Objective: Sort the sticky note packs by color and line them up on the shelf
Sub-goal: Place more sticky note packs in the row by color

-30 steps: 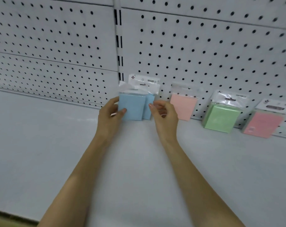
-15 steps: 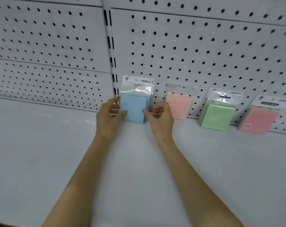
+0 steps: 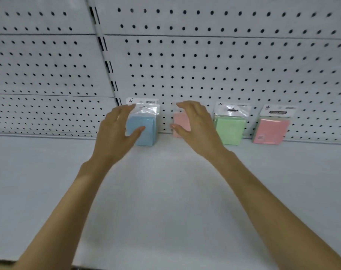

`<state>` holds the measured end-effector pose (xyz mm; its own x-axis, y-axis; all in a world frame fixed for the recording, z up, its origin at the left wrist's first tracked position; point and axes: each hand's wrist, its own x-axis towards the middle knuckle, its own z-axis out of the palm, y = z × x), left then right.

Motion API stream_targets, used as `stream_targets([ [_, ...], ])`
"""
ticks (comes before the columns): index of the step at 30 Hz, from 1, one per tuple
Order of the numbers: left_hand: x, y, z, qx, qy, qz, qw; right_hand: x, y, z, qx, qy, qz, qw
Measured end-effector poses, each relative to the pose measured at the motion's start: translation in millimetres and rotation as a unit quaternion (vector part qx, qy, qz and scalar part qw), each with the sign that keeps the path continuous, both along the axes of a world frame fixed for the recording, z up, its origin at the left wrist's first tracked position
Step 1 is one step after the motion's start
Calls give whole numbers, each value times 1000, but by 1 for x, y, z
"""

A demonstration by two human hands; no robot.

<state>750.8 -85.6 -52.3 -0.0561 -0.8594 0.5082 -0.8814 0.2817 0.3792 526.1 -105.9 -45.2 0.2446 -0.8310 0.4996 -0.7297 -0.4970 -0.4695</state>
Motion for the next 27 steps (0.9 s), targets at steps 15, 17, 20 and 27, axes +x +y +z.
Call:
stream_targets([
  [15,-338,11,66,38,-206,-311,927,-406,179,48,176,332,-268,887],
  [17,-399,21,62,41,-201,-345,916,-465,216,43,215,304,-305,877],
  [20,-491,38,55,58,-190,-379,904,-545,265,33,250,257,-344,868],
  [27,-667,65,27,133,-129,-400,898,-680,330,6,300,188,-361,863],
])
